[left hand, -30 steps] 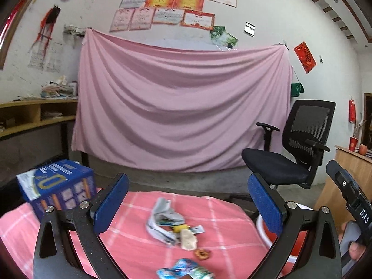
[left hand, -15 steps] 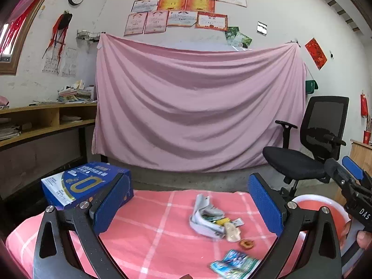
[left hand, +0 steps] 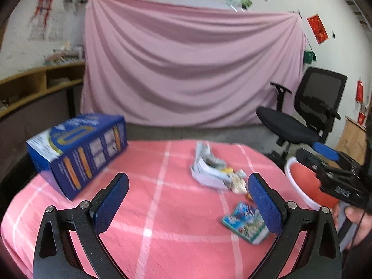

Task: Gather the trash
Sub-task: 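Move both tools back over the table trash, then grasp the blue-green printed bag with left tool while right tool grasps cracker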

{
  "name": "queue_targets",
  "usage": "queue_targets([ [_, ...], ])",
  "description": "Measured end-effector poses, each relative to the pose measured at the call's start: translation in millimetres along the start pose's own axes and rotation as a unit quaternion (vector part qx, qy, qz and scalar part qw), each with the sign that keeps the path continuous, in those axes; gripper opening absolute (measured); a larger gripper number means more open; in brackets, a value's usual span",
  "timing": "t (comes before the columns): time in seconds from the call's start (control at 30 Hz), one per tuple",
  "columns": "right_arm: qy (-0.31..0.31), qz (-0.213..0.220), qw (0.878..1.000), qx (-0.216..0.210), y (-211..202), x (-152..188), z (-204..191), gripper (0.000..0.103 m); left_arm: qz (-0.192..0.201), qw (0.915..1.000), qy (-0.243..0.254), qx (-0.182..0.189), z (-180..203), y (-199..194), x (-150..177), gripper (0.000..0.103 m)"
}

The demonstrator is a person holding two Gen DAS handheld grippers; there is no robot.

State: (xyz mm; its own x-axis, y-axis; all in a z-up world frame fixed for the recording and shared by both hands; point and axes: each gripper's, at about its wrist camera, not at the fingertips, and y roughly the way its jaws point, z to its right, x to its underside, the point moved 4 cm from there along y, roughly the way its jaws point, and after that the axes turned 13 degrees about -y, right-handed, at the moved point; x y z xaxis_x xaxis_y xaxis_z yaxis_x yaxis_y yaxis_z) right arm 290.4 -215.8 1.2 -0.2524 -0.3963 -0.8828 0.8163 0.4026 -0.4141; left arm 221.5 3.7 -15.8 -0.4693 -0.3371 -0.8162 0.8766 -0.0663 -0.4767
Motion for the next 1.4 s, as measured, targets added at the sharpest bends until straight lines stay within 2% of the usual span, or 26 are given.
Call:
queue_targets([
  [0.17, 0.007, -0.078, 0.996, -0.03, 22, 22, 3, 0.086, -0.066, 0.9975, 0.016, 0.021, 11, 15, 12, 0.1],
  [0.27, 0.01, -0.11, 0.993, -0.043, 29, 33, 3, 0.08, -0.104, 0.9934, 0.029, 0.038, 20, 24, 21, 0.099],
  [0.5, 0.022, -0.145, 0.987, -0.057, 38, 42, 6, 0.076, -0.174, 0.9793, 0.068, 0.079, 39, 38, 37, 0.097],
  [0.67, 0.033, -0.154, 0.986, -0.059, 41, 44, 10, 0.076, -0.225, 0.9644, 0.095, 0.101, 54, 52, 46, 0.095],
  [0.73, 0.036, -0.158, 0.985, -0.059, 42, 45, 11, 0.076, -0.245, 0.959, 0.099, 0.103, 57, 60, 49, 0.091],
  [0.87, 0.042, -0.164, 0.983, -0.064, 46, 47, 12, 0.076, -0.265, 0.9535, 0.095, 0.108, 61, 72, 46, 0.08],
  [0.9, 0.043, -0.165, 0.983, -0.066, 46, 48, 11, 0.076, -0.27, 0.952, 0.093, 0.109, 60, 75, 45, 0.072],
  [1.07, 0.038, -0.175, 0.981, -0.079, 52, 49, 7, 0.075, -0.265, 0.9541, 0.089, 0.108, 59, 72, 43, 0.064],
  [1.4, 0.01, -0.19, 0.975, -0.117, 60, 48, -12, 0.072, -0.23, 0.9716, 0.031, 0.043, 17, 56, 27, 0.062],
])
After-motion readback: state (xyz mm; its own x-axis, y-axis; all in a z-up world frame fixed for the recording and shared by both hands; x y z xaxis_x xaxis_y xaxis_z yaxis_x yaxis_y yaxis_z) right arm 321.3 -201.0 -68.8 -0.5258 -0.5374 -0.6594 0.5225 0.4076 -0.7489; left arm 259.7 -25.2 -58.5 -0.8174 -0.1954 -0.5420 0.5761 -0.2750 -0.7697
